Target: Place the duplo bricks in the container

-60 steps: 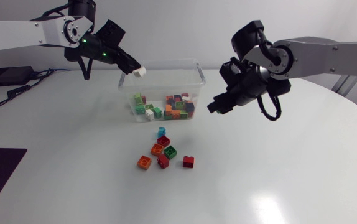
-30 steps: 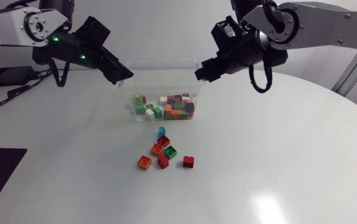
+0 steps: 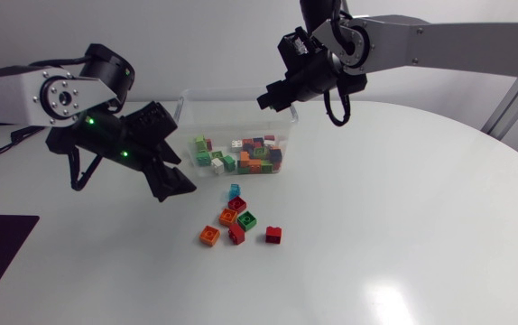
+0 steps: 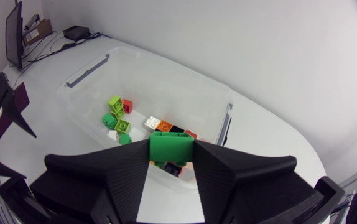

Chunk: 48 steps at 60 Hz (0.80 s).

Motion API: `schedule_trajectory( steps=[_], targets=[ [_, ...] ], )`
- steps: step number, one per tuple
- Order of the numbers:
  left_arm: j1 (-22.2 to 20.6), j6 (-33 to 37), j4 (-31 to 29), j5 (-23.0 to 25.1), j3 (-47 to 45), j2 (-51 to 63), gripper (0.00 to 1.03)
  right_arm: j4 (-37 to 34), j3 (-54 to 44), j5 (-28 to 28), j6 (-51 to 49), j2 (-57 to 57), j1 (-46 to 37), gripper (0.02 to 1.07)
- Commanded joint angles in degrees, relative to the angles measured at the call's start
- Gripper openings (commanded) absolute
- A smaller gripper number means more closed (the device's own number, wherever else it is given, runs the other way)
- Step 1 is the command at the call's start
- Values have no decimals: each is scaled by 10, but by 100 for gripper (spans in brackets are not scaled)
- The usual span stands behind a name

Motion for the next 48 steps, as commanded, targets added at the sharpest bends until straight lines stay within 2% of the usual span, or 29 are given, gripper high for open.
schedule_trajectory(
  steps=[1, 21, 28, 31, 34, 36, 48],
  targets=[
    [-10, 8, -4, -7, -26, -7, 99, 9, 37, -4, -8, 32, 7, 48],
    [-26, -5, -1, -34, -83, 13, 99, 19, 113, -5, -9, 90, 18, 48],
    [-38, -19, 19, -39, -105, 28, 99, 34, 127, 0, -8, 104, 17, 52],
    [-45, -26, 31, -43, -113, 31, 99, 40, 134, 8, -10, 113, 17, 68],
    [-54, -33, 40, -46, -119, 37, 99, 39, 147, 15, -16, 122, 17, 94],
    [-58, -40, 47, -46, -123, 42, 99, 40, 151, 17, -17, 124, 15, 102],
    [-79, -72, 68, -66, -127, 79, 99, 36, 139, 26, -19, 83, 10, 103]
  ],
)
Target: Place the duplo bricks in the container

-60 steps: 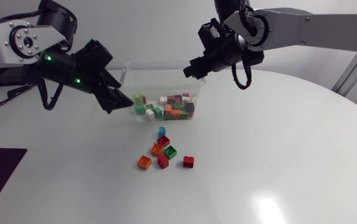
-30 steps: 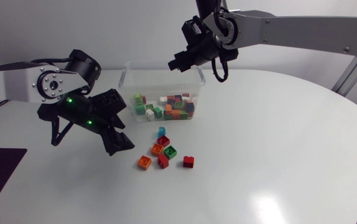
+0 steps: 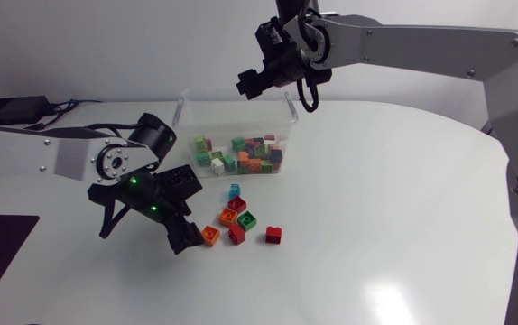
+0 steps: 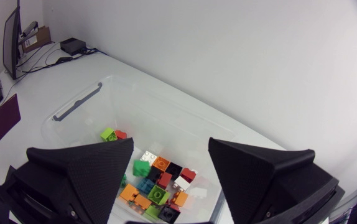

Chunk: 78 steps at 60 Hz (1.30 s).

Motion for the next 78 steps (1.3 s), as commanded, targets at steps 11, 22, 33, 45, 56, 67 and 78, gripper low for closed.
schedule_trajectory(
  steps=[11, 22, 33, 45, 56, 67, 78],
  targets=[
    [-16, -80, 3, -15, 20, 47, 99, -7, -100, 34, 6, -115, -9, 103],
    [-43, -140, -9, -32, 53, 74, 98, -8, -209, 33, 25, -191, -16, 103],
    [-53, -182, -21, -53, 78, 114, 93, -6, -292, 33, 43, -237, -10, 103],
    [-60, -205, -30, -67, 85, 144, 80, -5, -374, 34, 33, -283, 1, 102],
    [-64, -209, -31, -68, 86, 144, 42, -22, -440, -39, -53, -335, -2, 102],
    [-67, -205, -47, -68, 80, 123, 37, -64, -481, -100, -136, -353, 11, 102],
    [-63, -190, -70, -68, 66, 71, 36, -80, -510, -114, -204, -328, 39, 102]
  ],
)
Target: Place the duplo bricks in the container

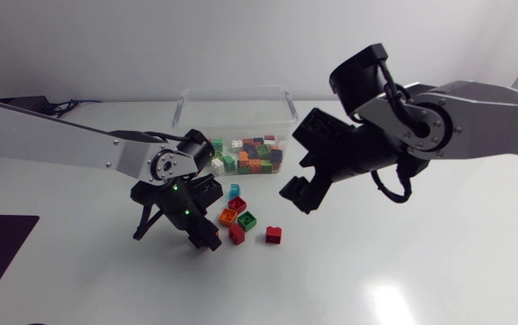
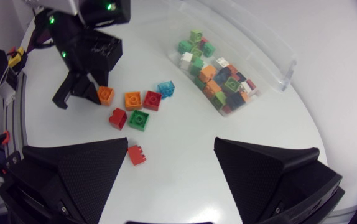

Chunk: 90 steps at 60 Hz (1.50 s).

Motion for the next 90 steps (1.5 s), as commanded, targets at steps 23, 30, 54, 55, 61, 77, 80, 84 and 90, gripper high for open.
schedule_trajectory(
  steps=[23, 30, 54, 55, 61, 77, 80, 84, 90],
  targets=[
    [24, 13, -30, -2, -7, -167, 36, -13, -24, -18, -122, 107, 25, 102],
    [26, 12, -26, -2, 1, -205, 36, -12, -18, -18, -128, 135, 29, 98],
    [53, 10, -7, 1, 88, -257, 36, 19, 17, -16, -122, 222, 46, 93],
    [54, 10, -4, 1, 93, -254, 36, 19, 19, -15, -122, 227, 47, 93],
    [56, 11, 3, 2, 118, -235, 37, 24, 30, -10, -122, 250, 47, 84],
    [77, 9, 38, 18, 185, -166, 37, 27, 39, -4, -130, 267, 47, 46],
    [82, 8, 47, 18, 196, -151, 37, 24, 42, -13, -128, 267, 44, 36],
    [89, 7, 59, 21, 209, -137, 37, 21, 44, -18, -125, 265, 40, 33],
    [94, 2, 74, 24, 226, -114, 37, 19, 42, -18, -124, 254, 36, 32]
  ],
)
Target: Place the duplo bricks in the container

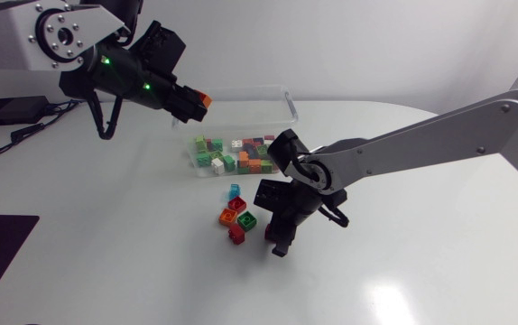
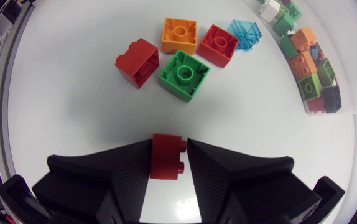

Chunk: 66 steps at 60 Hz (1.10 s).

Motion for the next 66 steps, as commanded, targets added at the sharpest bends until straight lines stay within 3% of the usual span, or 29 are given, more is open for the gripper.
schedule_trajectory(
  steps=[1, 20, 31, 45, 66],
  targets=[
    [9, -3, 14, 5, 32, 27, 37, -9, 7, -4, -9, -6, -8, 33],
    [33, -24, 64, 14, 109, 135, 43, -57, 18, -26, -3, -91, -30, 33],
    [50, -23, 71, 13, 167, 198, 98, -82, 36, -26, 8, -136, -31, 33],
    [54, 15, 71, 17, 122, 167, 98, -93, 93, -26, 45, -158, -43, 33],
    [105, 159, 39, 131, -63, 10, 98, -78, 220, -25, 112, -114, -55, 33]
  ],
)
